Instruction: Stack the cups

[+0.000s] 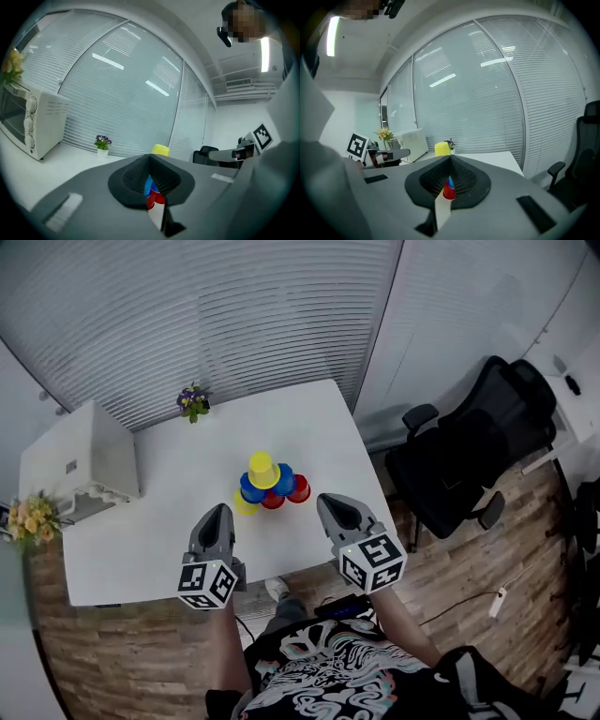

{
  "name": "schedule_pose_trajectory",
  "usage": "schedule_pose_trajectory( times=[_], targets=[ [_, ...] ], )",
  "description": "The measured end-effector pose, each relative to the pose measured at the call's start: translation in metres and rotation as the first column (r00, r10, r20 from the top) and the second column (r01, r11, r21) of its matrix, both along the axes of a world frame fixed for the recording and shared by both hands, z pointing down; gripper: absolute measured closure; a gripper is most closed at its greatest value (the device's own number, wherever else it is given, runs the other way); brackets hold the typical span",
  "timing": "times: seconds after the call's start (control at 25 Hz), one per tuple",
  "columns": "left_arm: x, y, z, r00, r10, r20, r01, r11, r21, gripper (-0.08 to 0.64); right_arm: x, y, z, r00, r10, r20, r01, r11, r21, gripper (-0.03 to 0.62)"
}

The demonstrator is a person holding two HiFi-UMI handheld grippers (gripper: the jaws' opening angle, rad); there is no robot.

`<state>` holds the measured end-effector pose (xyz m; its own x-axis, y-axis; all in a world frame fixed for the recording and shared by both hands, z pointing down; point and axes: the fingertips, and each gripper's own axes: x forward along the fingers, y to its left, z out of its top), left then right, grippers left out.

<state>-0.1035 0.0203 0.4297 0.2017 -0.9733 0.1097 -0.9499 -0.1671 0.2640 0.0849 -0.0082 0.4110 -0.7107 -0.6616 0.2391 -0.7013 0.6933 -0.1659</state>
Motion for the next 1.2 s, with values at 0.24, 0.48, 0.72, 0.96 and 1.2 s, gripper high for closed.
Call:
schedule_pose_trajectory(
  times=[0.24, 0.48, 0.72, 0.96, 1.2],
  targets=[
    [0.030, 0.039, 0.005, 0.997, -0.056, 0.053, 0.059, 0.997, -0.053, 0.558, 0.024, 0.031, 0.008, 1.000, -0.010, -0.012, 0.010, 1.000, 0.014, 0.592],
    [0.053, 0.065, 0.003, 0.998, -0.053, 0.035, 0.054, 0.998, -0.033, 0.558, 0.038, 0.052, -0.001, 0.999, -0.039, -0.012, 0.039, 0.997, 0.066, 0.592],
    [0.064, 0.073, -0.003, 0.996, -0.045, 0.079, 0.047, 0.999, -0.022, 0.560, 0.042, 0.062, 0.004, 0.998, -0.043, -0.038, 0.046, 0.997, 0.057, 0.592],
    [0.067, 0.079, -0.001, 0.995, -0.053, 0.082, 0.056, 0.998, -0.037, 0.558, 0.039, 0.068, 0.008, 0.997, -0.060, -0.054, 0.062, 0.997, 0.047, 0.592],
    [0.067, 0.080, 0.003, 0.998, -0.046, 0.052, 0.048, 0.998, -0.042, 0.558, 0.039, 0.071, 0.011, 0.997, -0.064, -0.050, 0.066, 0.997, 0.036, 0.592]
  ],
)
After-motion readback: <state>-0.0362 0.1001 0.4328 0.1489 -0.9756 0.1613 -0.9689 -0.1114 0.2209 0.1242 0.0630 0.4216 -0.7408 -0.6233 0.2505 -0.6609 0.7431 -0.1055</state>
